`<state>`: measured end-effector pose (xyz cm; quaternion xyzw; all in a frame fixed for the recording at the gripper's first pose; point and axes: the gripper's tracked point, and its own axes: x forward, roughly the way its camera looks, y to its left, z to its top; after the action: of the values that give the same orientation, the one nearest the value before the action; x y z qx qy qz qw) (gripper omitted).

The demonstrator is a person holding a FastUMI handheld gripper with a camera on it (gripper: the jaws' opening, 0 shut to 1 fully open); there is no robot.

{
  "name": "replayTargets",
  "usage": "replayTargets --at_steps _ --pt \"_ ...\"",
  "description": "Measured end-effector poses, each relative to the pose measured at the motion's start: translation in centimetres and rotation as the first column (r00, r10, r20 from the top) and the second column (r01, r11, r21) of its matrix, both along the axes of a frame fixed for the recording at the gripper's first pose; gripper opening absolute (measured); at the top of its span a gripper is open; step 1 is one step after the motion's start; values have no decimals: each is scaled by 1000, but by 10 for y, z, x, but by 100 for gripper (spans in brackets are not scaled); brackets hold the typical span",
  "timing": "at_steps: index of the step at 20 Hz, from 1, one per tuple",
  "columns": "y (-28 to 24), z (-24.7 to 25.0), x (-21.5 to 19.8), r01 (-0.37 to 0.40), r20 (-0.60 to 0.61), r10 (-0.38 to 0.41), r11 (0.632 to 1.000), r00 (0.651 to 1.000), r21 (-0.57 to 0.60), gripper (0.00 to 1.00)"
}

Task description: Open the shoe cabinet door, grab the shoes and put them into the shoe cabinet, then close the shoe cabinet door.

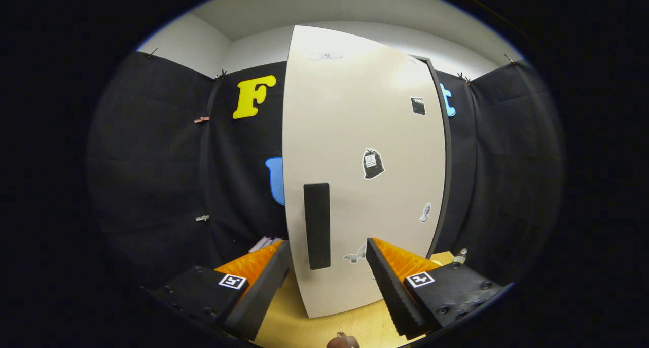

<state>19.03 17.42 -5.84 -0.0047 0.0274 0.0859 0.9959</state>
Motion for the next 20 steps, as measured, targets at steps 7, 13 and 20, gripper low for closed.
replayTargets --at_steps 7,13,20 --pt "-12 -1 -19 24 -7 -24 1000 1000 -3 98" --pt "-14 2 -25 26 -3 -26 1000 1000 -10 98" --pt "-17 4 -32 37 3 -37 999 999 -7 98"
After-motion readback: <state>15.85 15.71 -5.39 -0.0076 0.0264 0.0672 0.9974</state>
